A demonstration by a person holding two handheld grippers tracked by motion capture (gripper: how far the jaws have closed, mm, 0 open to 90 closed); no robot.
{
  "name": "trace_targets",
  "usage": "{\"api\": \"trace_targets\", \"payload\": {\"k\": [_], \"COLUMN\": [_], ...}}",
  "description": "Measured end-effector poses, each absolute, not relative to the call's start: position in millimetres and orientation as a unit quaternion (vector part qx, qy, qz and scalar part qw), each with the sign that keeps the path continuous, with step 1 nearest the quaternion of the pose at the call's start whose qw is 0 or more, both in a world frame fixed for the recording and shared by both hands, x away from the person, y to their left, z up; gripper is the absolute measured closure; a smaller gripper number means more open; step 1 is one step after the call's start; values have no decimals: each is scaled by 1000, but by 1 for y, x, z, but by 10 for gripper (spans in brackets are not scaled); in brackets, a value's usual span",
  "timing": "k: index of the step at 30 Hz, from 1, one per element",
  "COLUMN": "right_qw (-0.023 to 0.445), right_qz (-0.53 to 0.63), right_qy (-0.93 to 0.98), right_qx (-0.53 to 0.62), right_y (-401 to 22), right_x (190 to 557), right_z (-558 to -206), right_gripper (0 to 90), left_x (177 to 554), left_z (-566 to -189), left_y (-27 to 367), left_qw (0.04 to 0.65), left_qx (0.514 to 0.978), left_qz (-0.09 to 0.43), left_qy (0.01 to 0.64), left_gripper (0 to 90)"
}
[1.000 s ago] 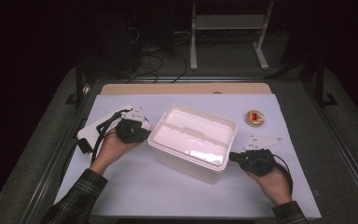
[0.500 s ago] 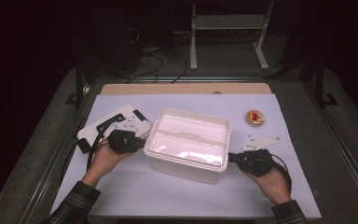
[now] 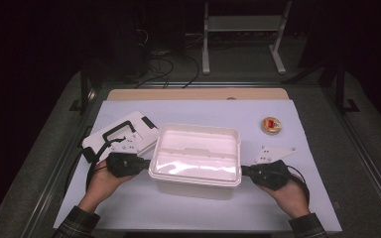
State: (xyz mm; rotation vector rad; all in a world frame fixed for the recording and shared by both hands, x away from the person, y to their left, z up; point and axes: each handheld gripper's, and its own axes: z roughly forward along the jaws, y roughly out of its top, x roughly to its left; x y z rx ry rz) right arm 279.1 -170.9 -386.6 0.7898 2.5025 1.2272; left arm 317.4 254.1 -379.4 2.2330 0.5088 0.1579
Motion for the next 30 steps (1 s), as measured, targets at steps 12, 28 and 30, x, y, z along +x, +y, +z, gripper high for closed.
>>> {"api": "trace_targets", "payload": {"k": [12, 28, 30], "right_qw": [113, 113, 116], "right_qz": [419, 420, 416], "right_qy": [864, 857, 856], "right_qx": [256, 276, 283], "right_y": [-167, -181, -184], "right_x": [276, 281, 281], "right_z": [-386, -393, -394], "right_gripper": [899, 648, 583], "left_x": [295, 298, 297], "left_z": [-380, -396, -401], "left_y": [261, 279, 282], "left_qw": [417, 380, 369], "left_qx": [884, 893, 896], "left_qz": [57, 56, 62], "left_qy": [203, 233, 238], "left_gripper": [899, 513, 452]}}
